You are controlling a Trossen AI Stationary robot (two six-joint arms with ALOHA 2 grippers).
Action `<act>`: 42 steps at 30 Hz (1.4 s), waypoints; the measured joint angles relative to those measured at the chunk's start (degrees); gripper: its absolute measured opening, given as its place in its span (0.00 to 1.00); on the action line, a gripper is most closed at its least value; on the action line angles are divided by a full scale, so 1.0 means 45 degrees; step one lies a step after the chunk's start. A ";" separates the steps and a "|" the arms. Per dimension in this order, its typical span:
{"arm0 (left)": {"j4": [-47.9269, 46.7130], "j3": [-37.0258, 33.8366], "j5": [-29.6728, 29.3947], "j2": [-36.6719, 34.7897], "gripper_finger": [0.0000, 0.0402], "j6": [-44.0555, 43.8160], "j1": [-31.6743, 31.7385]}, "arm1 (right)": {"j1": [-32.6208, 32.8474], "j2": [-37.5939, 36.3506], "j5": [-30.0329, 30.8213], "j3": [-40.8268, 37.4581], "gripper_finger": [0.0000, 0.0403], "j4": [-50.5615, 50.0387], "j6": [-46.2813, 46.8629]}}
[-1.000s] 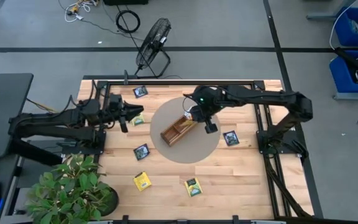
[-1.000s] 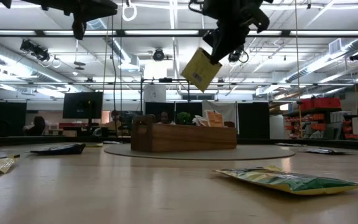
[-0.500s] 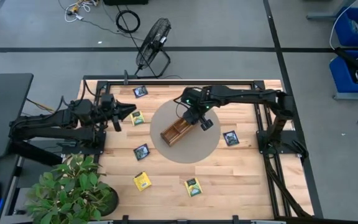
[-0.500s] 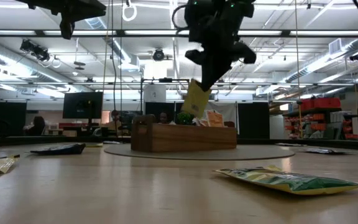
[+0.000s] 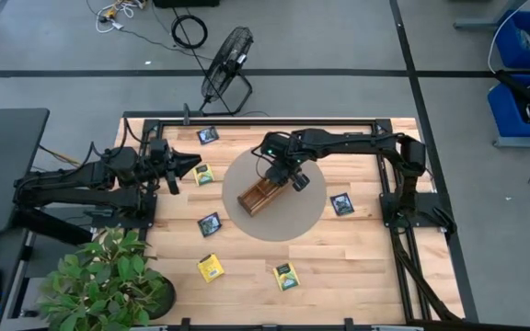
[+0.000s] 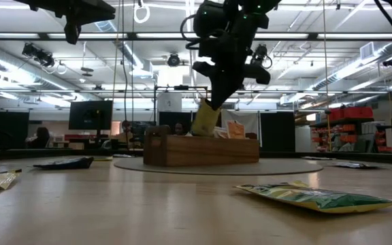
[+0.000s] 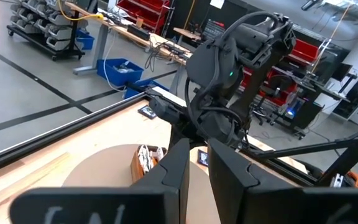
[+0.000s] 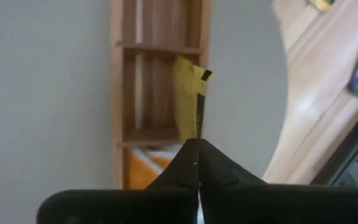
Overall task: Pick & Place Tea
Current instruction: Put the yellow tea bag into the middle section of the wooden organizer
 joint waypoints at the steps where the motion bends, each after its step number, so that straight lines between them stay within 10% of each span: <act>1: -0.0001 0.0000 -0.0003 0.0000 0.15 -0.0013 0.0000 | 0.0016 0.0000 -0.0094 0.0000 0.00 0.0074 0.0008; 42: -0.0281 0.0005 -0.0005 0.0029 0.15 -0.0192 0.0000 | 0.0019 0.0606 0.0331 -0.0019 0.00 0.0195 -0.0155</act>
